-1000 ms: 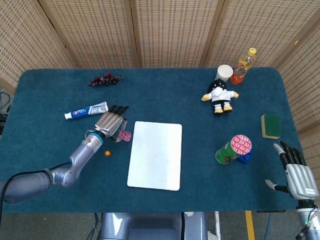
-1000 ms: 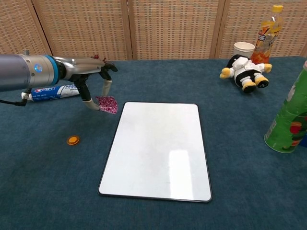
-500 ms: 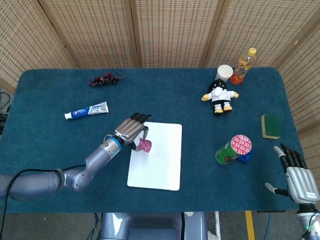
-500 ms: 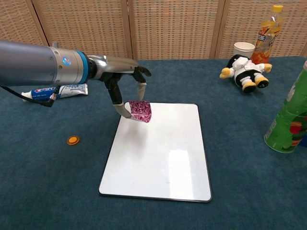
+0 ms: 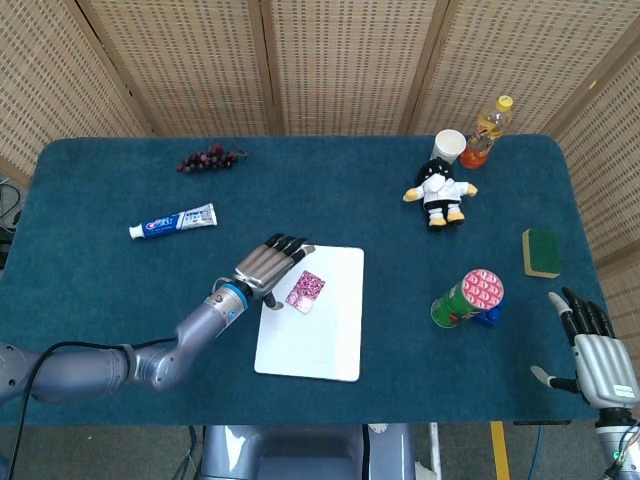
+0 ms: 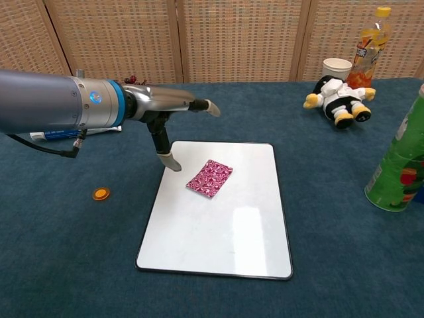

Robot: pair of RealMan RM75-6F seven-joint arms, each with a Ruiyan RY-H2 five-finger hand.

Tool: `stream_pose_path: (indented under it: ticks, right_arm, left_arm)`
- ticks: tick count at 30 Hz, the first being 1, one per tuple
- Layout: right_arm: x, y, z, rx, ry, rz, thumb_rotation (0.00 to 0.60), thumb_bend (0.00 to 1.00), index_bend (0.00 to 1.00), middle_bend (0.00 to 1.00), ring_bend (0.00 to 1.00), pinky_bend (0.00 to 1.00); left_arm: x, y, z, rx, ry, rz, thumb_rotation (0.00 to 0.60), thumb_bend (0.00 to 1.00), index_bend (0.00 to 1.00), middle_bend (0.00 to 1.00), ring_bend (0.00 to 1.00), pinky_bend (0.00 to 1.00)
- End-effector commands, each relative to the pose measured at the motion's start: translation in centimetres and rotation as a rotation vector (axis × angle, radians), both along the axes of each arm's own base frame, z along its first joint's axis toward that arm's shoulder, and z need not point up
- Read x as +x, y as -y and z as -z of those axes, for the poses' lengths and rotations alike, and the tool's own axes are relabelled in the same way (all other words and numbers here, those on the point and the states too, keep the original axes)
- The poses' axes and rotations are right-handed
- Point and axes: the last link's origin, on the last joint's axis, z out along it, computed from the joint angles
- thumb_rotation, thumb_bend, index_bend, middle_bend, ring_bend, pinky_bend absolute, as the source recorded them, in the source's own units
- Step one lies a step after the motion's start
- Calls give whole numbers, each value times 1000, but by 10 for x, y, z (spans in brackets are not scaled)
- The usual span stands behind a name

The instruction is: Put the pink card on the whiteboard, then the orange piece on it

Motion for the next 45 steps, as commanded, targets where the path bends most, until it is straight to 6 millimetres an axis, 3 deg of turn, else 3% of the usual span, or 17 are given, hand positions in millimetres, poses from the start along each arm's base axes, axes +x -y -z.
stream_pose_path:
  ticks: [1,4,12,20,30,45]
  right_arm:
    - [0,0,0,-1,0,0,600,0,0,0,0,0]
    - [0,0,0,-1,-1,-1,600,0,0,0,0,0]
    - [1,0,1,0,-7,-5,600,0,0,0,0,0]
    - [3,1,2,-1,-10,-7,600,0,0,0,0,0]
    - [3,0,1,-4,-7,-6,600,0,0,0,0,0]
    - [2,0,1,-5,1,-6,600,0,0,0,0,0]
  left_arm:
    - [-10,4,-8,14,-9,8,600,101,0,0,0,0]
    - [-27,8,-16,35,-32,6,600,115,37,0,0,0]
    - [-99,29,-32,89,-52,-29,600,159,183,0,0,0]
    - [-142,49,-34,98,-51,-38,600,295,338,0,0,0]
    - [-164,53,-27,124,-52,-29,600,299,352,0,0,0]
    - [-174,50,-17,115,-55,-51,600,326,375,0,0,0]
